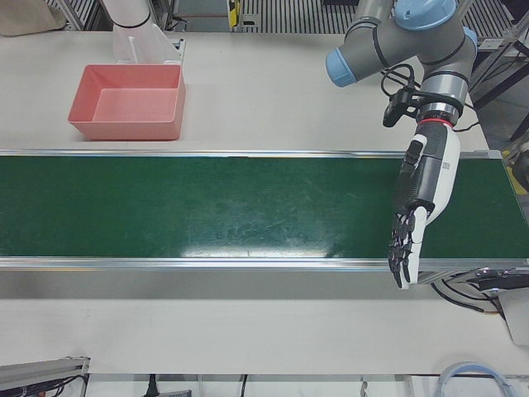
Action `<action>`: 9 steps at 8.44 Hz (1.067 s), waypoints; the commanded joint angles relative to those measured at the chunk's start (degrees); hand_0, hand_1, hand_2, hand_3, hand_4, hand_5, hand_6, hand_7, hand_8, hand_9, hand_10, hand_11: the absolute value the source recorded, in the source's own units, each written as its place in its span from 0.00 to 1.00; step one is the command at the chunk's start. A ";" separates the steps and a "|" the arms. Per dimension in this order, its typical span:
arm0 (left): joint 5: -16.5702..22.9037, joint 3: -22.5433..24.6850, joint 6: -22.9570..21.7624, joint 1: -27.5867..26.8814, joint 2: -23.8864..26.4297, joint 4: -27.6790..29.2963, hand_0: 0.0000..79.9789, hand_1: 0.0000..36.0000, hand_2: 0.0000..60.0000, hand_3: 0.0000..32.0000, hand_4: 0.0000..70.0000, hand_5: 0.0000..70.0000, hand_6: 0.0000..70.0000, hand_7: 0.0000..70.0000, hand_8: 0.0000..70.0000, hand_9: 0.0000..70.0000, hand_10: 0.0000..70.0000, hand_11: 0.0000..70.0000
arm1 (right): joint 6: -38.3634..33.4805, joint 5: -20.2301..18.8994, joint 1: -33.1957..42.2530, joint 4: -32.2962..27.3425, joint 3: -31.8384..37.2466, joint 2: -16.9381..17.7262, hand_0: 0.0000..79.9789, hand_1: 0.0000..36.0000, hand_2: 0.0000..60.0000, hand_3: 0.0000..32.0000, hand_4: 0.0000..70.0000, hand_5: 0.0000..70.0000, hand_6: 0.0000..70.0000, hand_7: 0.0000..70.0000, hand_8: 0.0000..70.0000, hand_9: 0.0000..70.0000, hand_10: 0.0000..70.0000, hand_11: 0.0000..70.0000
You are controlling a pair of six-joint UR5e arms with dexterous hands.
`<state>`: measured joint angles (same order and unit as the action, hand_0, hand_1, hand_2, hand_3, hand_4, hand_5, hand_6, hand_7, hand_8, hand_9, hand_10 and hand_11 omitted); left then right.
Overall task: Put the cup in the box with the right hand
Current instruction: 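Close the right hand fingers around the blue cup on the belt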
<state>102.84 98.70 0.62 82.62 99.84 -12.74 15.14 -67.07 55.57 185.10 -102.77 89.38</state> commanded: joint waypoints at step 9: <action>0.00 0.00 0.00 0.00 0.00 0.00 0.00 0.00 0.00 0.00 0.00 0.00 0.00 0.00 0.00 0.00 0.00 0.00 | -2.40 0.53 -0.46 0.18 -0.59 -0.52 1.00 1.00 1.00 0.00 0.84 0.45 0.79 1.00 1.00 1.00 1.00 1.00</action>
<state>102.83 98.70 0.62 82.62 99.84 -12.71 13.54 -66.40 55.25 185.23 -102.85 89.37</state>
